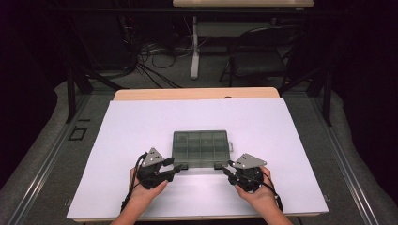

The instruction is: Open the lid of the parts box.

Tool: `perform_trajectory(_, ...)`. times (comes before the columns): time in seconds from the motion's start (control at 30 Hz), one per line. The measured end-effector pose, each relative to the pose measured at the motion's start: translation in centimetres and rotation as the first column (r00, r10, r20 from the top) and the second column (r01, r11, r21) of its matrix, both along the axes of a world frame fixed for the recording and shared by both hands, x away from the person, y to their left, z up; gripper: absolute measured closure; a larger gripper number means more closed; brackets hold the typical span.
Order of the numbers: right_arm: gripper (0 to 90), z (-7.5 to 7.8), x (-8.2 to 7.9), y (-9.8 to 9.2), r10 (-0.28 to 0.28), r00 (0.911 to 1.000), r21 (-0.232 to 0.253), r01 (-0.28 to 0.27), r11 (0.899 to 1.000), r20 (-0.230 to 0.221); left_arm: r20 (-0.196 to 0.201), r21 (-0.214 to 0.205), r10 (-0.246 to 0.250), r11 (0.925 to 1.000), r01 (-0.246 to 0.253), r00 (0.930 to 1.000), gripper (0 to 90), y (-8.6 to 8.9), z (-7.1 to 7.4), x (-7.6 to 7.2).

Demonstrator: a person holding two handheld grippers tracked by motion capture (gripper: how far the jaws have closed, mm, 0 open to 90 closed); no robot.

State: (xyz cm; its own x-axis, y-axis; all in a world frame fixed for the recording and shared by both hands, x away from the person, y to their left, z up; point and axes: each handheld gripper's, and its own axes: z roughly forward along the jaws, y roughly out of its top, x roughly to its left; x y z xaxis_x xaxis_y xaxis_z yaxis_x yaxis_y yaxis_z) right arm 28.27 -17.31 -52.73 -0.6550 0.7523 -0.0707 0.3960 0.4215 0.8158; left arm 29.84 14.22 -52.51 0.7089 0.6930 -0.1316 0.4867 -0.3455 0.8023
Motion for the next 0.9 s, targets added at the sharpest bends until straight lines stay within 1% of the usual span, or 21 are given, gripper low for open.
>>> perform_trajectory(0.03,66.5,0.0,0.0,0.0,0.0,1.0,0.0,0.0,1.0,0.0,0.0,0.0,0.0,1.0,0.0,1.0,59.4,0.0,0.0,0.0)
perform_trajectory(0.07,69.7,-0.1,0.0,0.1,0.0,1.0,0.001,0.0,1.0,0.0,-0.013,0.008,-0.001,1.0,0.001,0.9999,60.8,-0.1,-0.3,0.1)
perform_trajectory(0.1,71.4,-0.2,0.0,0.1,-0.001,1.0,0.0,0.001,1.0,0.001,-0.013,0.008,-0.001,1.0,0.001,0.9999,63.3,-0.1,-0.3,0.1)
perform_trajectory(0.13,73.5,-0.2,0.0,0.1,-0.002,1.0,0.003,0.002,1.0,0.0,-0.027,0.008,-0.007,0.9999,0.007,0.9996,65.2,0.0,-0.5,0.1)
perform_trajectory(0.17,76.0,-0.4,0.0,0.1,-0.003,1.0,0.02,0.003,1.0,0.007,-0.023,0.008,-0.004,1.0,0.004,0.9997,67.7,0.0,-0.6,0.2)
perform_trajectory(0.2,76.0,-0.4,0.0,0.1,-0.003,1.0,0.02,0.003,1.0,0.007,-0.023,0.008,-0.004,1.0,0.004,0.9997,70.3,0.0,-0.6,0.2)
perform_trajectory(0.23,80.0,-0.5,0.0,0.0,-0.002,0.9997,0.015,0.002,1.0,-0.026,-0.037,0.007,0.009,0.9999,-0.008,0.9993,73.0,-0.1,-0.9,0.2)
perform_trajectory(0.27,82.2,-0.6,0.1,0.1,-0.002,0.9996,0.026,0.003,1.0,-0.028,-0.042,0.012,0.01,0.9999,-0.009,0.9991,75.7,0.0,-0.9,0.3)
perform_trajectory(0.3,83.6,-0.7,0.1,0.1,0.002,0.9995,0.023,-0.001,1.0,-0.033,-0.055,0.011,0.005,0.9999,-0.005,0.9985,77.5,0.0,-1.0,0.3)
perform_trajectory(0.33,83.6,-0.7,0.1,0.1,0.002,0.9995,0.023,-0.001,1.0,-0.033,-0.055,0.011,0.005,0.9999,-0.005,0.9985,80.0,0.0,-1.0,0.3)
perform_trajectory(0.37,86.8,-0.8,0.3,0.1,0.003,0.9994,0.018,-0.002,1.0,-0.036,-0.065,0.014,0.008,0.9999,-0.007,0.9978,82.3,-0.1,-1.2,0.4)
perform_trajectory(0.47,90.0,-1.0,0.4,0.2,0.005,0.9982,0.01,-0.004,1.0,-0.059,-0.071,0.027,0.02,0.9995,-0.018,0.9973,86.8,-0.2,-1.4,0.4)
perform_trajectory(0.5,90.0,-1.1,0.5,0.2,0.004,0.9982,0.017,-0.003,1.0,-0.059,-0.071,0.027,0.02,0.9995,-0.018,0.9973,88.0,-0.2,-1.4,0.4)
perform_trajectory(0.53,90.0,-1.3,0.6,0.2,0.003,0.9983,0.022,-0.001,1.0,-0.058,-0.08,0.032,0.019,0.9994,-0.017,0.9966,89.0,-0.3,-1.5,0.5)
perform_trajectory(0.57,90.0,-1.3,0.7,0.1,0.002,0.9976,0.018,-0.001,1.0,-0.07,-0.08,0.04,0.017,0.9991,-0.014,0.9967,89.7,-0.3,-1.6,0.5)
perform_trajectory(0.63,90.0,-1.5,0.9,0.1,-0.005,0.997,0.039,0.008,0.999,-0.077,-0.086,0.04,0.019,0.9991,-0.015,0.9961,89.8,-0.4,-1.7,0.6)
perform_trajectory(0.67,90.0,-1.5,1.0,0.1,-0.008,0.9968,0.042,0.011,0.999,-0.08,-0.09,0.048,0.017,0.9988,-0.013,0.9958,89.8,-0.5,-1.8,0.7)
perform_trajectory(0.7,90.0,-1.5,1.0,0.1,-0.008,0.9968,0.042,0.011,0.999,-0.08,-0.09,0.048,0.017,0.9988,-0.013,0.9958,89.8,-0.5,-1.8,0.7)
perform_trajectory(0.73,90.0,-1.6,1.1,0.2,-0.011,0.997,0.041,0.015,0.999,-0.077,-0.09,0.06,0.012,0.9982,-0.006,0.9959,89.9,-0.7,-2.0,0.8)
perform_trajectory(0.87,90.0,-1.9,1.3,0.4,-0.01,0.9978,0.042,0.013,0.999,-0.066,-0.087,0.07,0.013,0.9975,-0.007,0.9961,89.9,-0.9,-2.1,0.8)
perform_trajectory(0.9,90.0,-1.9,1.3,0.4,-0.01,0.9967,0.031,0.012,0.999,-0.081,-0.082,0.072,0.013,0.9974,-0.007,0.9965,89.9,-0.9,-2.1,0.9)
